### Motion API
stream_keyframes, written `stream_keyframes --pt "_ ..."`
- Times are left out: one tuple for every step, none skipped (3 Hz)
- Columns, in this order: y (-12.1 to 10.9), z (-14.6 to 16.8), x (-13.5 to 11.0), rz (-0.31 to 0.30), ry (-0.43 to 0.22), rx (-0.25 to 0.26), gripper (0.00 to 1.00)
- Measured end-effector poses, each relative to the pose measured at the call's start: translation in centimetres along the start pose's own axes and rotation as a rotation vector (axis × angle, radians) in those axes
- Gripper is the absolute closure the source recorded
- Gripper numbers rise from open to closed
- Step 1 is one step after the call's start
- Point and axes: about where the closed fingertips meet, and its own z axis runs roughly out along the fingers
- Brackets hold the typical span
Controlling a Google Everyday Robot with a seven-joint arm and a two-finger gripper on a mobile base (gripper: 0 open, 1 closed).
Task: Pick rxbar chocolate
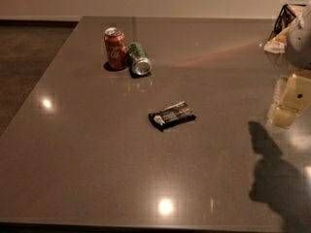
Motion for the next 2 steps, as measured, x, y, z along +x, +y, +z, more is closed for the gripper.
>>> stream_keyframes --pt "0.0 0.0 0.0 0.0 0.0 0.0 0.0" --pt "-0.1 0.3 -1.6 -0.044 -0.005 -0.019 0.0"
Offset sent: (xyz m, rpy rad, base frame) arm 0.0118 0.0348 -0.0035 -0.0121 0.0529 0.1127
